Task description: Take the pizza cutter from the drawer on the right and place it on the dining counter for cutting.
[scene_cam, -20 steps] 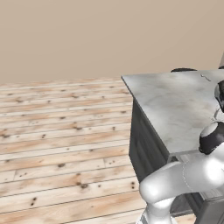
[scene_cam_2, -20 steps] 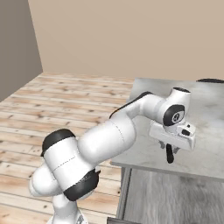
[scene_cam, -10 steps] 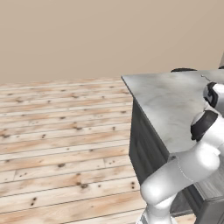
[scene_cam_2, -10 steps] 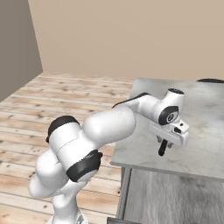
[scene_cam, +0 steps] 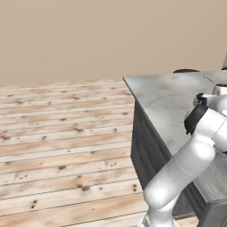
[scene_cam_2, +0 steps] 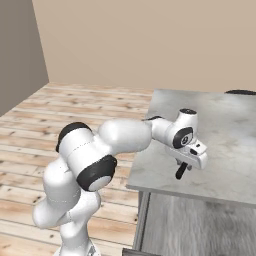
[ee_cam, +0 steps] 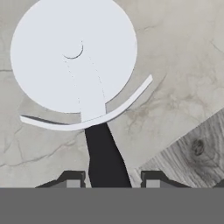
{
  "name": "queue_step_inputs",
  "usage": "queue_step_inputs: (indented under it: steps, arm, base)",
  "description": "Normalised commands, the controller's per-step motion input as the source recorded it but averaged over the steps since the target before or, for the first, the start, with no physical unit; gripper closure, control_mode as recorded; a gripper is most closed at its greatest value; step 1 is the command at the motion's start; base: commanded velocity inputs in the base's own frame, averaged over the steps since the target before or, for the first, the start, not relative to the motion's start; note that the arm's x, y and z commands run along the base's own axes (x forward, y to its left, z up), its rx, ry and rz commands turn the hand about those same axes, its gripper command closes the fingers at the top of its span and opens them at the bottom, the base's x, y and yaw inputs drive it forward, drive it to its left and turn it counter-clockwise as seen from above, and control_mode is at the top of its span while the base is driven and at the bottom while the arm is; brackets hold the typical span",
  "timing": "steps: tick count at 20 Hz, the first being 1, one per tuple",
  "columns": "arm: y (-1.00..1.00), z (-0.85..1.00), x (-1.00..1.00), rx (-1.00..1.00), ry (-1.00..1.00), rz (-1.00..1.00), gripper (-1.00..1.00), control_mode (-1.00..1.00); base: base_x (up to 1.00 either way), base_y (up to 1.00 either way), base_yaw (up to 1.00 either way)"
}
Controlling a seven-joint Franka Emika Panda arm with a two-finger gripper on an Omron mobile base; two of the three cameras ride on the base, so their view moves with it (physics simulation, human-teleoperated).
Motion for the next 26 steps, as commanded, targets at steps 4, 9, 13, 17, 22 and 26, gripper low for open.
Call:
queue_step_inputs:
  steps: [4, 9, 13, 17, 22, 26]
  arm:
    - [0.0, -0.39, 0.42, 0.0, -0.01, 0.0, 1.0, -1.0]
    - [0.0, -0.23, 0.46, 0.0, 0.0, 0.0, 1.0, -1.0]
    - [-0.06, -0.06, 0.43, 0.0, 0.0, 0.0, 1.0, -1.0]
    - [-0.14, 0.0, 0.41, 0.0, 0.0, 0.02, 1.0, -1.0]
    - [-0.15, -0.17, 0.25, 0.0, 0.0, 0.01, 1.0, -1.0]
    - [-0.15, -0.33, 0.15, 0.0, 0.0, 0.01, 1.0, -1.0]
  base:
    - [0.0, 0.0, 0.0]
    - [0.0, 0.0, 0.0]
    - [0.0, 0.0, 0.0]
    - [0.0, 0.0, 0.0]
    - [0.0, 0.0, 0.0]
    - [0.0, 0.0, 0.0]
